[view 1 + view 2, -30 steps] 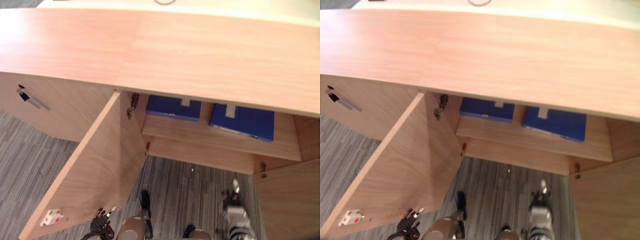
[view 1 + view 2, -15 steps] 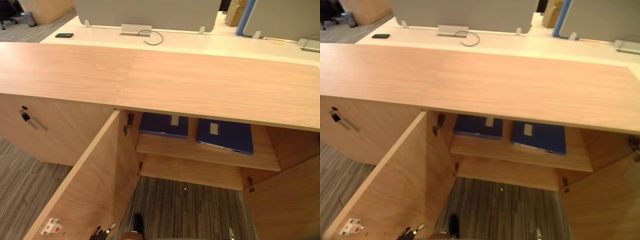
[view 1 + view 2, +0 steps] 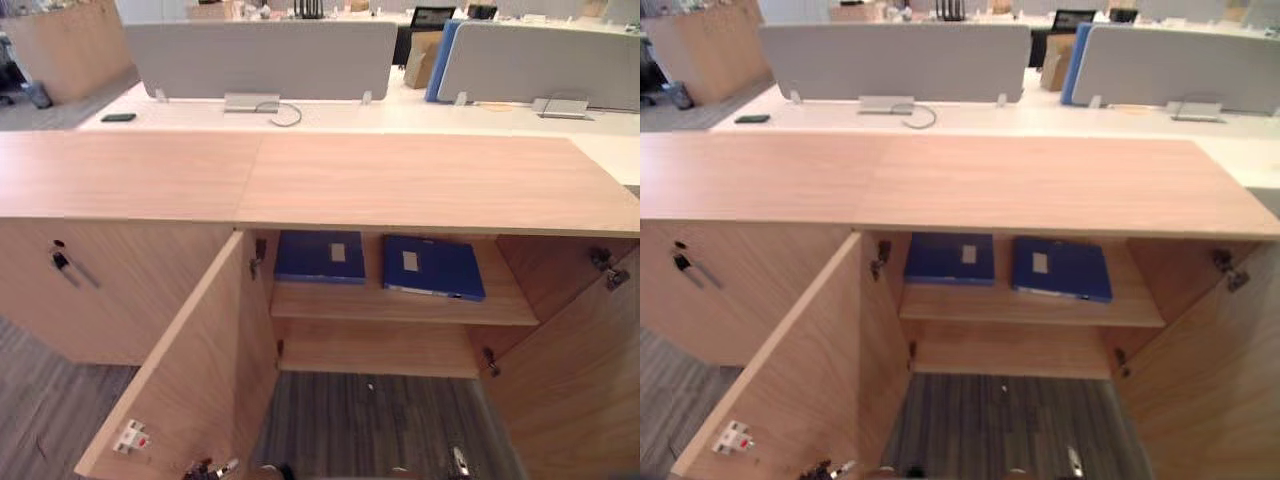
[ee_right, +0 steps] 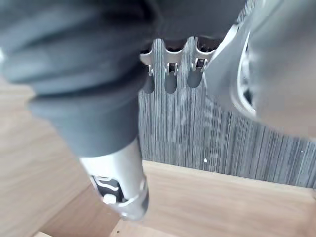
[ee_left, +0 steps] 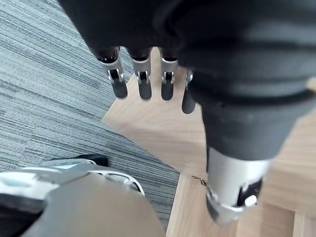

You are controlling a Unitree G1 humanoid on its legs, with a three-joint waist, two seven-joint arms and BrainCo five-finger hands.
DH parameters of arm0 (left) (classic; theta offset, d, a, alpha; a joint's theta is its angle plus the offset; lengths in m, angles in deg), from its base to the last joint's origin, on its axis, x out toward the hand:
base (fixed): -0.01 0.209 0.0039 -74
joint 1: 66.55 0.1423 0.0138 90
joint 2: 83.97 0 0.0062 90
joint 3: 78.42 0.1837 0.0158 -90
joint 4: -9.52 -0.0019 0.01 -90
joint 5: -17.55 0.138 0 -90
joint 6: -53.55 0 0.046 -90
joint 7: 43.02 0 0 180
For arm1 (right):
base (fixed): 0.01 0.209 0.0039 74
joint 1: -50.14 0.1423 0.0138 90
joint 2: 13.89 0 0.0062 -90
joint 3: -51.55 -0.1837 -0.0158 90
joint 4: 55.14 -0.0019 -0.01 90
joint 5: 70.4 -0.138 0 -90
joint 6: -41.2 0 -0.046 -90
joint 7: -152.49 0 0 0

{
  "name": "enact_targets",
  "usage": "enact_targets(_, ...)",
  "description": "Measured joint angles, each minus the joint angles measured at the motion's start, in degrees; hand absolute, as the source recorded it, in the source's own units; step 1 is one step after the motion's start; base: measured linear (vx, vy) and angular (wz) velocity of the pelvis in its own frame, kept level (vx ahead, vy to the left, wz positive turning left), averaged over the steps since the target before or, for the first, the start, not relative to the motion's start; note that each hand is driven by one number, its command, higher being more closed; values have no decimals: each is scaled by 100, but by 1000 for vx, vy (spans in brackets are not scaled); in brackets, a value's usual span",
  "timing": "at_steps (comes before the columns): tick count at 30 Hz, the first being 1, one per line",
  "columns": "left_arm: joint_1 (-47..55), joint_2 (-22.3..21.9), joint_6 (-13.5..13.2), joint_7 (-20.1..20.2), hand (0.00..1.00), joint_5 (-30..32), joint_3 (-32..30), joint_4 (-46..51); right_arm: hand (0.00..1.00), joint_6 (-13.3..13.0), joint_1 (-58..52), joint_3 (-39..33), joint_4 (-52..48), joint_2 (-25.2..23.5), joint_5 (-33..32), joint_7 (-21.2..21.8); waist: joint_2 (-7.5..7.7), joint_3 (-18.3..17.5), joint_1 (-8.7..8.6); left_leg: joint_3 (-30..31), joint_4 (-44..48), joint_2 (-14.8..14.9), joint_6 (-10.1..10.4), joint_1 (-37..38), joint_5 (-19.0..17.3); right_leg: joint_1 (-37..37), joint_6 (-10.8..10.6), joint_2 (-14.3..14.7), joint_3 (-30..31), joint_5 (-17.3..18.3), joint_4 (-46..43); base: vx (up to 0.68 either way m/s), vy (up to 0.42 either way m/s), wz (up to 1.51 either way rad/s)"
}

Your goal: Walk over to the cabinet, pick up the folder, carry it to the office cabinet, place the folder inside the office cabinet, then close the office cabinet door

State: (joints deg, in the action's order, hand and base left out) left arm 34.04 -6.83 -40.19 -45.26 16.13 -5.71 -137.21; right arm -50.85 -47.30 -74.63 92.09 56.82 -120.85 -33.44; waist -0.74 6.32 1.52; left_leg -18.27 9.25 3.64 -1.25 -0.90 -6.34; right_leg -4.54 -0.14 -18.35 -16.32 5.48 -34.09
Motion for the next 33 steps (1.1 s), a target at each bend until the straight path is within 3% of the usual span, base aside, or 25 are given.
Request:
enact_targets(4, 36, -65, 30, -10, 0, 18, -304, 4, 0, 25, -165, -79, 224, -30, -8, 11, 20, 10, 90, -14, -502, 253, 284, 200, 233, -33, -168, -163, 278, -81, 498, -27, 61, -9)
enact_targets(7, 111, -140, 58, -12, 0, 42, -605, 0, 0, 35, -238, -67, 254, -33, -1, 13, 81, -59, 94, -28, -505, 271, 393, 200, 306, 7, -263, -250, 407, -138, 1028, -63, -117, -23)
enact_targets(9, 165, -205, 60, -20, 0, 38, -964, 9, 0, 45, -285, -48, 346, -70, 14, 11, 193, -189, 95, -137, -585, 259, 513, 195, 384, 170, -391, -254, 179, -204, 1507, 42, -247, -5)
enact_targets(11, 232, -241, 63, -48, 0, 6, -1397, 33, 0, 52, -347, 4, 387, -158, 127, 14, 429, -396, 113, -305, -708, 260, 706, 204, 572, 362, -411, -114, -45, -223, 2102, 92, -402, -12)
enact_targets(12, 268, -285, 79, -75, 0, -78, -1608, 7, 0, 68, -332, 4, 445, -186, 228, 15, 499, -470, 122, -339, -796, 343, 817, 206, 784, 435, -996, -9, -97, -205, 2309, 114, -394, -15)
enact_targets(15, 272, -535, 100, -88, 0, -451, -1803, -3, 0, 73, -314, -25, 493, 44, 254, 51, 212, -691, 112, -303, -1346, 849, 1063, 367, 1031, 402, -762, 603, -419, -85, 2445, 162, -315, 8)
enact_targets(18, 262, -557, 99, -91, 0, -493, -1754, -26, 0, 72, -153, -348, 642, 93, 444, 90, 147, -718, 103, -81, -1441, 1073, 1127, 404, 1084, 579, -670, 978, -655, -64, 2681, 179, -213, 24)
enact_targets(20, 241, -513, 98, -88, 0, -492, -1590, -91, 0, 70, 9, -579, 697, 97, 454, 99, 118, -697, 99, 52, -1442, 1086, 1198, 420, 1311, 648, -638, 1032, -655, -49, 2727, 98, -28, 4)
enact_targets(26, 167, -174, 101, -87, 0, -473, -806, -235, 0, 85, 230, -1100, 737, 25, 666, 138, 104, -558, -15, 48, -1419, 853, 1155, 490, 1281, 799, -637, 872, -620, -51, 2811, 49, 58, 4)
enact_targets(31, 72, -171, 90, -90, 0, -839, -845, -186, 0, 77, 325, -1469, 773, -43, 666, 133, 130, -405, -79, 118, -1110, 1146, 1147, 479, 1188, 1009, -541, 1153, -648, -11, 2921, -40, -60, 2)
enact_targets(32, 77, -167, 93, -102, 0, -950, -957, -101, 0, 75, 329, -1626, 761, -119, 674, 133, 184, -339, -78, 200, -581, 1276, 1033, 290, 1036, 1061, -473, 1207, -649, 40, 2892, -95, -156, -4)
enact_targets(33, 85, -183, 98, -111, 0, -1077, -1102, -37, 0, 68, 327, -1664, 769, -145, 679, 130, 242, -253, -69, 260, 221, 1443, 714, -8, 772, 1065, -396, 1250, -606, 152, 2808, -113, -162, -9)
